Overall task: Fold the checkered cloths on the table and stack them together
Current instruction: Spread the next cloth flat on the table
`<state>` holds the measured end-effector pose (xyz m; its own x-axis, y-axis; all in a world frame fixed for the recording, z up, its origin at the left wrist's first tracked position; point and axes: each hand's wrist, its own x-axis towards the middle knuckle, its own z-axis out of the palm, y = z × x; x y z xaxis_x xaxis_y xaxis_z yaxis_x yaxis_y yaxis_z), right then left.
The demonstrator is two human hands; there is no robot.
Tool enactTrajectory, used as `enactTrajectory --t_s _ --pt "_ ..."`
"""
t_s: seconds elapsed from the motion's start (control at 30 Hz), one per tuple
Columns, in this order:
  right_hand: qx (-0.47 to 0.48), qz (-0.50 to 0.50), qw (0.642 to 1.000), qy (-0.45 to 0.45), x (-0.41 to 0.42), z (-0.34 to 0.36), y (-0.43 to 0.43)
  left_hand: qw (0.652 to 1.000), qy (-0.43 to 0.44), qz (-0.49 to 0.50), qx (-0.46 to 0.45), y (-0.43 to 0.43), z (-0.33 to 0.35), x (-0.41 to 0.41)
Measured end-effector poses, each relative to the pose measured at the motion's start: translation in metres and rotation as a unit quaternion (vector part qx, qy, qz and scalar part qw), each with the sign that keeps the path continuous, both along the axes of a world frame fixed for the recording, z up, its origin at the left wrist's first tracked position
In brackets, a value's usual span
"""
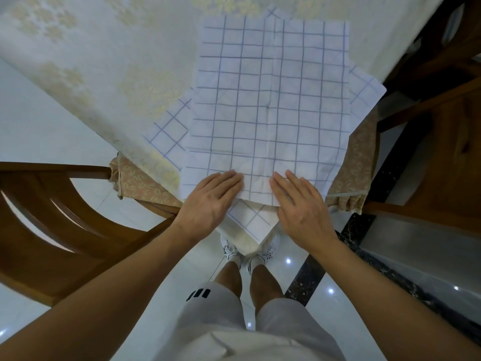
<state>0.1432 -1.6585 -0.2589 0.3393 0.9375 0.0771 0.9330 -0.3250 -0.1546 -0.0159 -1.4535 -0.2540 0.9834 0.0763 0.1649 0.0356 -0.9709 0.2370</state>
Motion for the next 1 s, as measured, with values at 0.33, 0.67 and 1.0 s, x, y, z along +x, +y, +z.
enactTrajectory --t_s 0.33,0.67,1.0 --pt "-0.004 0.000 1.000 0.029 0.002 0.004 -0.015 0.998 0.056 -0.012 -0.040 0.028 0.018 -0.027" --pt "-0.016 -0.008 0.996 0.090 -0.009 0.010 -0.016 0.987 0.130 -0.016 -0.097 0.059 0.028 -0.073" --pt "-0.003 -0.025 0.990 0.141 -0.022 0.017 -0.022 0.990 0.114 -0.021 -0.080 0.061 0.040 -0.074"
